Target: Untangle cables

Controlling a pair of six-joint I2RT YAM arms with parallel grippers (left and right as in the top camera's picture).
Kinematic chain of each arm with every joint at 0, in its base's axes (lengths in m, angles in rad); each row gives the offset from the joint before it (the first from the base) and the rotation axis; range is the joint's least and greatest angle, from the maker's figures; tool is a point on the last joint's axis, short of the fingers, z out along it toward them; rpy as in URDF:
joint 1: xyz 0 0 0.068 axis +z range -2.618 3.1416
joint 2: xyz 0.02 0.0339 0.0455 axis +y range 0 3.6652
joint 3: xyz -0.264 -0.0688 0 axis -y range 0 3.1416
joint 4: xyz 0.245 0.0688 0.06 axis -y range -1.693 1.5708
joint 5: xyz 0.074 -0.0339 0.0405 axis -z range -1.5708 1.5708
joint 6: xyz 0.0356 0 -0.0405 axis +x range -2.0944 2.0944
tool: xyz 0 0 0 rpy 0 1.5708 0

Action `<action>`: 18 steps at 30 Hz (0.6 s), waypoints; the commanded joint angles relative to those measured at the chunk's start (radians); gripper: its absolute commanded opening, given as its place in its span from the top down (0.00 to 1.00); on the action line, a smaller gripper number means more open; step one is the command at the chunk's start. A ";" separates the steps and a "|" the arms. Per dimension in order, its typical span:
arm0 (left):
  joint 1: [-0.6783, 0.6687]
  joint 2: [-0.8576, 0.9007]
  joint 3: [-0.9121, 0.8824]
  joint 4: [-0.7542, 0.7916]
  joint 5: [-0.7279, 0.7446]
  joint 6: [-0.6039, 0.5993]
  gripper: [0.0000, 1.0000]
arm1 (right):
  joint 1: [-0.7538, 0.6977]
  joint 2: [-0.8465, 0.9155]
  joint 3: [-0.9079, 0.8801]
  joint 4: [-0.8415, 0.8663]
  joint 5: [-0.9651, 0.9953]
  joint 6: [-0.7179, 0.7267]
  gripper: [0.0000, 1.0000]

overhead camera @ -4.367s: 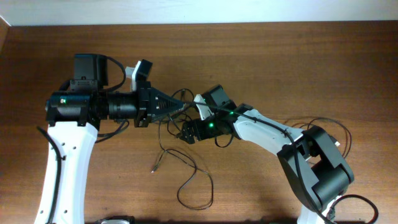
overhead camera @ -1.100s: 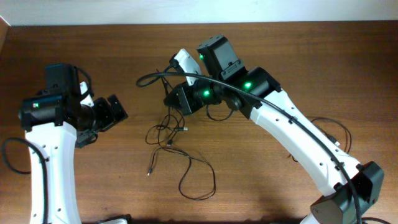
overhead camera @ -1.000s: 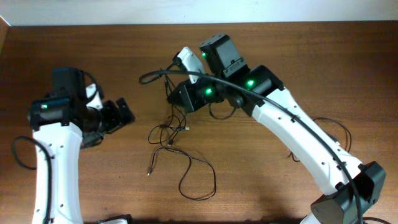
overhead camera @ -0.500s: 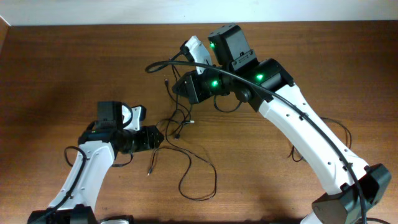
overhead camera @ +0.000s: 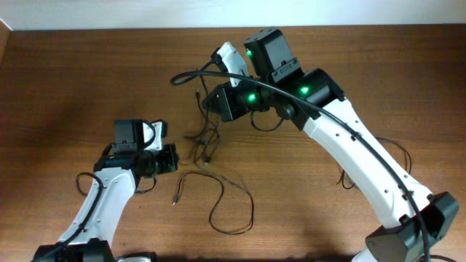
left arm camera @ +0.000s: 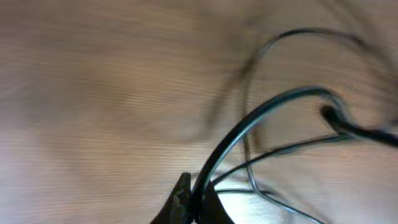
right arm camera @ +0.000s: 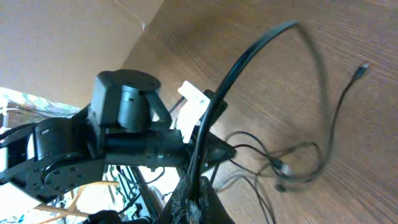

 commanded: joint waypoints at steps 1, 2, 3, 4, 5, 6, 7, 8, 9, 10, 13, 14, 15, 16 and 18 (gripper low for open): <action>0.001 -0.004 -0.008 -0.042 -0.305 -0.200 1.00 | 0.001 -0.095 0.033 0.007 -0.015 -0.003 0.96; 0.001 -0.004 -0.008 -0.044 -0.305 -0.200 1.00 | -0.005 -0.116 0.034 0.010 -0.015 -0.003 0.96; 0.001 -0.004 -0.008 -0.045 -0.307 -0.200 1.00 | -0.021 -0.154 0.034 0.013 -0.015 -0.003 0.96; 0.001 -0.004 -0.008 -0.045 -0.307 -0.200 1.00 | -0.037 -0.182 0.034 0.013 -0.016 -0.003 0.96; 0.001 -0.004 -0.008 -0.045 -0.307 -0.200 1.00 | -0.054 -0.205 0.034 0.013 -0.016 -0.003 0.96; 0.001 -0.004 -0.008 -0.045 -0.307 -0.200 1.00 | -0.071 -0.227 0.034 0.013 -0.016 -0.003 0.96; 0.001 -0.004 -0.008 -0.045 -0.307 -0.200 1.00 | -0.086 -0.244 0.034 0.013 -0.016 -0.003 0.96; 0.001 -0.004 -0.008 -0.045 -0.307 -0.200 1.00 | -0.105 -0.260 0.034 0.012 -0.016 -0.003 0.96; 0.001 -0.004 -0.008 -0.045 -0.313 -0.200 1.00 | -0.120 -0.266 0.034 0.008 -0.015 -0.003 0.96; 0.001 -0.004 -0.008 -0.045 -0.320 -0.200 1.00 | -0.140 -0.267 0.034 -0.008 -0.015 -0.004 0.96; 0.001 -0.004 -0.008 -0.045 -0.321 -0.200 0.96 | -0.177 -0.253 0.034 -0.139 0.039 -0.027 0.96; 0.001 -0.004 -0.008 -0.045 -0.309 -0.200 0.92 | -0.180 -0.245 0.034 -0.197 0.102 -0.030 0.96; 0.001 -0.004 -0.008 -0.044 -0.280 -0.200 0.92 | -0.180 -0.234 0.034 -0.246 0.150 -0.053 0.96; 0.001 -0.004 -0.007 -0.044 -0.256 -0.199 0.94 | -0.180 -0.222 0.034 -0.293 0.188 -0.076 0.96; 0.001 -0.009 0.018 -0.045 -0.143 -0.154 1.00 | -0.180 -0.198 0.034 -0.364 0.251 -0.097 0.96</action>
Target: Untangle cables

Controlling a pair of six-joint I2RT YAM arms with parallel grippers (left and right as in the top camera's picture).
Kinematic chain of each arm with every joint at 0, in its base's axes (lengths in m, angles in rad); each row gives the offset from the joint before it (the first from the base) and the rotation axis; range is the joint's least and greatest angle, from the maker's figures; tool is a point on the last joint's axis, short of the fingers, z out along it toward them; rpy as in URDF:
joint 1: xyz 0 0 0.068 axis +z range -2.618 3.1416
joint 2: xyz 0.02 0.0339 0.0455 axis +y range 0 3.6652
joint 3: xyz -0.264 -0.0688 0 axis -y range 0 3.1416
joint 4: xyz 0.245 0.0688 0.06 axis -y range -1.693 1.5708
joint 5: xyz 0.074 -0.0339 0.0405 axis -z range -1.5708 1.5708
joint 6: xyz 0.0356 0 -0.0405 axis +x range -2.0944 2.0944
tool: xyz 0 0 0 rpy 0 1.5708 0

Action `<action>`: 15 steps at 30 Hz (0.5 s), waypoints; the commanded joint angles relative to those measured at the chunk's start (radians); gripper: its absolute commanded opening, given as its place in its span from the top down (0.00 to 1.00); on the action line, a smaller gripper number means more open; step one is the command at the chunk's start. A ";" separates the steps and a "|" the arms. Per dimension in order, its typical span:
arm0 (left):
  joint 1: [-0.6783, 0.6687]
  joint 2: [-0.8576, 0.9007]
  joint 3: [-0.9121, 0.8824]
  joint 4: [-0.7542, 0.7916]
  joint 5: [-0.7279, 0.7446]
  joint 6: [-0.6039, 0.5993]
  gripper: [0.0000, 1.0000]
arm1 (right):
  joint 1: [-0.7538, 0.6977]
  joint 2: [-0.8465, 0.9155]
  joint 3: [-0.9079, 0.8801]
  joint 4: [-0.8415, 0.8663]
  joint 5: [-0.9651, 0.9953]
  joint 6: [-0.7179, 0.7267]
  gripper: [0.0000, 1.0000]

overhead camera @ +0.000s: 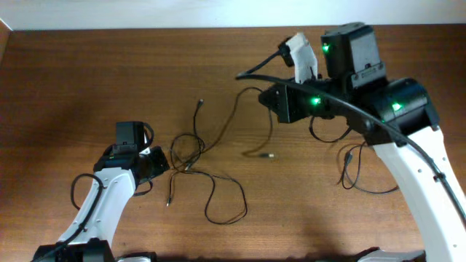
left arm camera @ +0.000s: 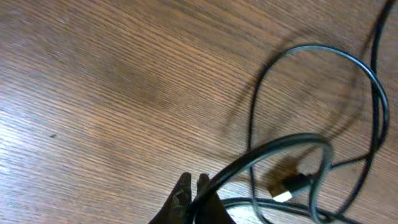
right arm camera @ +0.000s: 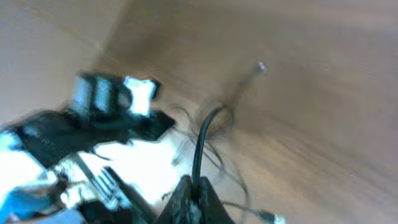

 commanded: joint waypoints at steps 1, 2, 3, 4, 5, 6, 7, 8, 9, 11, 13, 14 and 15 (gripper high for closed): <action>0.001 -0.021 0.051 -0.006 0.210 0.036 1.00 | -0.006 0.050 0.012 -0.069 0.163 -0.043 0.96; 0.001 -0.033 0.075 -0.009 0.247 0.035 1.00 | -0.006 0.060 0.012 -0.085 0.193 -0.043 0.96; 0.001 -0.049 0.101 -0.017 0.258 0.027 1.00 | -0.006 0.076 0.012 -0.104 0.238 -0.043 0.96; 0.002 -0.070 0.129 -0.026 0.258 -0.002 1.00 | -0.006 0.087 0.012 -0.116 0.263 -0.043 0.96; 0.003 -0.089 0.150 -0.032 0.258 -0.027 1.00 | -0.006 0.104 0.008 -0.125 0.279 -0.044 0.96; 0.003 -0.111 0.161 -0.032 0.258 -0.029 1.00 | -0.006 0.121 0.006 -0.133 0.278 -0.044 0.96; 0.003 -0.126 0.161 -0.035 0.257 -0.029 1.00 | -0.006 0.141 0.005 -0.142 0.278 -0.044 0.96; 0.003 -0.132 0.161 -0.046 0.255 -0.029 1.00 | -0.006 0.160 0.003 -0.148 0.278 -0.044 0.96; 0.003 -0.131 0.160 -0.068 0.235 -0.029 1.00 | -0.006 0.183 0.003 -0.156 0.278 -0.044 0.96; 0.003 -0.119 0.158 -0.116 0.159 -0.028 1.00 | -0.005 0.237 0.001 -0.167 0.276 -0.043 0.96; 0.003 -0.087 0.156 -0.140 0.137 -0.020 1.00 | -0.003 0.288 -0.003 -0.170 0.245 -0.043 0.96; 0.003 -0.067 0.156 -0.140 0.136 -0.017 1.00 | 0.001 0.310 -0.007 -0.172 0.211 -0.043 0.96; 0.003 -0.027 0.156 -0.138 0.137 -0.017 1.00 | 0.016 0.348 -0.023 -0.166 0.180 -0.043 0.96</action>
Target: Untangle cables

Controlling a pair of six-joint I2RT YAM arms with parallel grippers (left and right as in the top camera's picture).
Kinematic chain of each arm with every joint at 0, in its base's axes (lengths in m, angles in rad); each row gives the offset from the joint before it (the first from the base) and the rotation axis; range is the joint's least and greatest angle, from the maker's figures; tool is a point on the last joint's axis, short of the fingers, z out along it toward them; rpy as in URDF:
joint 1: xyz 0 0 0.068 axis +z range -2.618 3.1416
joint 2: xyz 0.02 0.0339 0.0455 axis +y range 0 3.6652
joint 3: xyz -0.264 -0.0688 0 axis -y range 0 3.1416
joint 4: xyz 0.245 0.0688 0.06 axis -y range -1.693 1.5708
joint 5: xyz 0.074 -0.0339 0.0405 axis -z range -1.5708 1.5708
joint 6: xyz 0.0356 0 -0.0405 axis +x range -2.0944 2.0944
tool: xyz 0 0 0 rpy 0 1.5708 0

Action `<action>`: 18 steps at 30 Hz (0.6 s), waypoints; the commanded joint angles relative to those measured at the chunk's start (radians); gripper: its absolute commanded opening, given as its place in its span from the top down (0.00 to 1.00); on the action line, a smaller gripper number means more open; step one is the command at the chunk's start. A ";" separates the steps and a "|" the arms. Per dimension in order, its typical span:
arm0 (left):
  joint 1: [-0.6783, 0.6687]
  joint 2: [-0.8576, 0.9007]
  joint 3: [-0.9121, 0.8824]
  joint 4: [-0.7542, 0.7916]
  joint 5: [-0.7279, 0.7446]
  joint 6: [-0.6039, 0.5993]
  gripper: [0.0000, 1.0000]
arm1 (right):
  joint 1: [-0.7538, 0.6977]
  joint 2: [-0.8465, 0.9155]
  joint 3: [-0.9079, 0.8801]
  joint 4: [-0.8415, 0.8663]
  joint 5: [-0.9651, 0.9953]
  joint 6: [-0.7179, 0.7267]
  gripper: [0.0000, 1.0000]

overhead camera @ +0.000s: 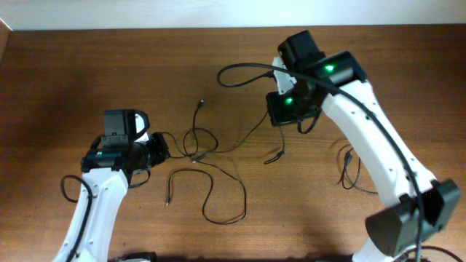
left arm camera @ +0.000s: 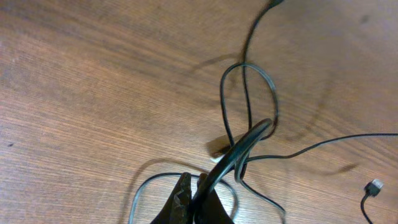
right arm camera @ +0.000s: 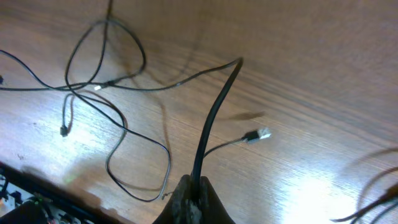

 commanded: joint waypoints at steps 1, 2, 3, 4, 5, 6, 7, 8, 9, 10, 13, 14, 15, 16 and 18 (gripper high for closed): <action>0.003 0.094 0.004 0.007 -0.030 -0.001 1.00 | 0.030 0.077 -0.030 0.007 -0.062 -0.010 0.96; 0.003 0.116 0.004 0.014 -0.030 -0.001 1.00 | 0.039 0.094 -0.037 0.015 -0.063 -0.010 0.96; 0.003 0.137 0.004 0.020 -0.026 0.000 1.00 | 0.050 0.115 -0.045 0.032 -0.062 -0.011 0.95; 0.003 0.160 0.004 0.035 0.014 0.042 1.00 | 0.058 0.131 -0.047 0.048 -0.060 -0.011 0.95; 0.003 0.169 0.004 0.050 0.043 0.083 1.00 | 0.061 0.142 -0.047 0.075 -0.055 -0.031 0.86; 0.003 0.179 0.004 0.059 0.044 0.096 1.00 | 0.061 0.144 -0.049 0.097 -0.055 -0.058 0.67; 0.003 0.185 0.004 0.064 0.042 0.097 1.00 | 0.061 0.144 -0.050 0.107 -0.056 -0.064 0.51; 0.003 0.193 0.004 0.071 0.041 0.097 1.00 | 0.061 0.144 -0.050 0.105 -0.065 -0.074 0.36; 0.003 0.203 0.004 0.080 0.041 0.097 0.99 | 0.066 0.144 -0.054 0.098 -0.113 -0.133 0.32; 0.003 0.214 0.004 0.088 0.040 0.097 0.99 | 0.071 0.144 -0.058 0.092 -0.140 -0.169 0.31; 0.003 0.253 0.004 0.108 0.040 0.097 0.98 | 0.117 0.144 -0.076 0.079 -0.183 -0.247 0.28; 0.003 0.261 0.004 0.112 0.040 0.097 0.97 | 0.137 0.145 -0.085 0.092 -0.183 -0.251 0.27; 0.003 0.269 0.004 0.116 0.041 0.097 0.97 | 0.156 0.145 -0.098 0.117 -0.183 -0.250 0.24; 0.003 0.275 0.004 0.119 0.041 0.097 0.97 | 0.176 0.145 -0.112 0.147 -0.182 -0.250 0.23; 0.003 0.281 0.004 0.120 0.040 0.097 0.96 | 0.214 0.145 -0.154 0.208 -0.183 -0.250 0.23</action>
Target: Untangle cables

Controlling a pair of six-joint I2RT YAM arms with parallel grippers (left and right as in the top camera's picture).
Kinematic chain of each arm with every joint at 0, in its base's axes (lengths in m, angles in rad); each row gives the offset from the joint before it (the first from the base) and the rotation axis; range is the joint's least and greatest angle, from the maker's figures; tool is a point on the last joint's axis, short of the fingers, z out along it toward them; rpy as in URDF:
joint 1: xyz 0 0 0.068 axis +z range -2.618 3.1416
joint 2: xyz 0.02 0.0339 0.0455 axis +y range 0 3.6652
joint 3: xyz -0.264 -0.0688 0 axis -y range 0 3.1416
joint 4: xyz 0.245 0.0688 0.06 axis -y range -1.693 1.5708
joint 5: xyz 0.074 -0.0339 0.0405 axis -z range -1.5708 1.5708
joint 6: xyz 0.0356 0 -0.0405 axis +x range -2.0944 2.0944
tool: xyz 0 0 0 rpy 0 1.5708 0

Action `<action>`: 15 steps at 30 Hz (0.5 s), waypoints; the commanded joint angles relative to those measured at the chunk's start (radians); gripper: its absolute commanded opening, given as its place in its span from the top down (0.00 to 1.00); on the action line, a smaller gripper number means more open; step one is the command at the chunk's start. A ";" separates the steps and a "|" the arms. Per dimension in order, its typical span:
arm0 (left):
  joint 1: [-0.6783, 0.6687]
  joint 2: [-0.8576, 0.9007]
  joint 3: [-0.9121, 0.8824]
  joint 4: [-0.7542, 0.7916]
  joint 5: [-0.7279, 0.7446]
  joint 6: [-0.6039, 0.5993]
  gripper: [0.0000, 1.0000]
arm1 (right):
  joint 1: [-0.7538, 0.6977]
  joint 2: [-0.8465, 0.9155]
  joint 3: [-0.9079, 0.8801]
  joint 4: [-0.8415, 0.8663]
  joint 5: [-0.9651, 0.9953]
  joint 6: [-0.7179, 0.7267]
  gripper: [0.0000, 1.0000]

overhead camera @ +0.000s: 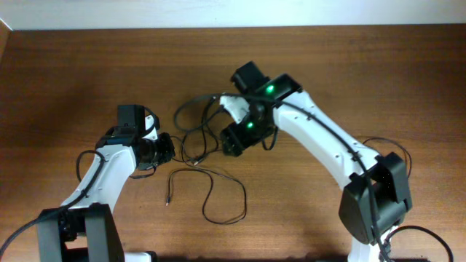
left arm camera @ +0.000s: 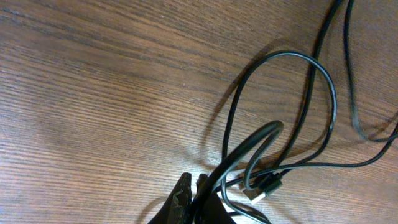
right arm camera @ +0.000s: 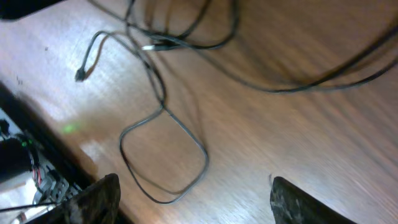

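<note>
Several black cables lie knotted together on the wooden table [overhead camera: 73, 73], the tangle [overhead camera: 195, 142] sitting between my two arms. My left gripper [overhead camera: 169, 149] is at the tangle's left edge. In the left wrist view this gripper [left arm camera: 194, 198] is shut on a thick black cable [left arm camera: 245, 149] that loops beside a USB plug [left arm camera: 261, 190]. My right gripper [overhead camera: 228, 144] hovers at the tangle's right edge. Its fingers [right arm camera: 93, 199] stand wide open with nothing between them, above a thin cable loop [right arm camera: 163, 155].
A thin cable [overhead camera: 218, 198] curls toward the table's front, ending in a small plug [overhead camera: 167, 201]. Another thin cable [overhead camera: 368, 140] lies behind the right arm at the right side. The table's back edge [overhead camera: 218, 28] meets a pale wall.
My right gripper was shut on a thick black cable, held up right of the middle. Now it is open, further left and low by the tangle, and the cable is released. The left gripper stays shut.
Both grippers were shut on cables close together at the tangle. Then my right gripper was far to the back right with its cable drawn out. Later it was nearer the middle, still holding. Now it is open beside the tangle, while the left keeps its cable.
</note>
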 commanded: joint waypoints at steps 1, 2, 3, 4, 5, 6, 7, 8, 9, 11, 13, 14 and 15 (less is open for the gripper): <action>0.003 0.015 0.004 0.002 0.006 0.016 0.97 | 0.051 0.001 -0.063 0.045 -0.019 -0.020 0.23; 0.003 0.015 0.004 0.002 -0.006 0.015 0.97 | 0.066 0.001 -0.086 0.066 -0.018 -0.021 0.23; 0.003 0.015 0.004 0.001 -0.026 0.006 0.98 | 0.082 0.001 -0.116 0.094 -0.018 -0.027 0.23; 0.003 0.016 0.004 0.001 -0.034 0.003 0.98 | 0.097 0.001 -0.153 0.137 -0.017 -0.043 0.23; 0.003 0.015 0.004 0.002 -0.034 -0.008 0.98 | 0.114 0.001 -0.202 0.206 -0.015 -0.042 0.23; 0.003 0.015 0.004 0.002 -0.034 -0.015 0.97 | 0.129 0.001 -0.248 0.280 -0.015 -0.042 0.24; 0.003 0.015 0.004 0.002 -0.034 -0.015 0.96 | 0.147 0.001 -0.298 0.362 -0.015 -0.042 0.25; 0.003 0.015 0.004 0.002 -0.034 -0.015 0.95 | 0.173 0.001 -0.358 0.471 -0.015 -0.041 0.26; 0.003 0.015 0.004 0.002 -0.034 -0.015 0.94 | 0.192 0.001 -0.396 0.543 -0.014 -0.039 0.28; 0.003 0.015 0.004 0.002 -0.034 -0.015 0.94 | 0.225 0.001 -0.456 0.666 0.009 -0.038 0.32; 0.003 0.015 0.004 0.002 -0.034 -0.015 0.94 | 0.269 0.001 -0.513 0.758 0.104 -0.038 0.36; 0.003 0.016 0.004 0.002 -0.034 -0.015 0.94 | 0.284 0.001 -0.525 0.774 0.137 -0.028 0.36; 0.003 0.015 0.004 0.002 -0.034 -0.015 0.94 | 0.300 0.001 -0.525 0.780 0.180 -0.004 0.36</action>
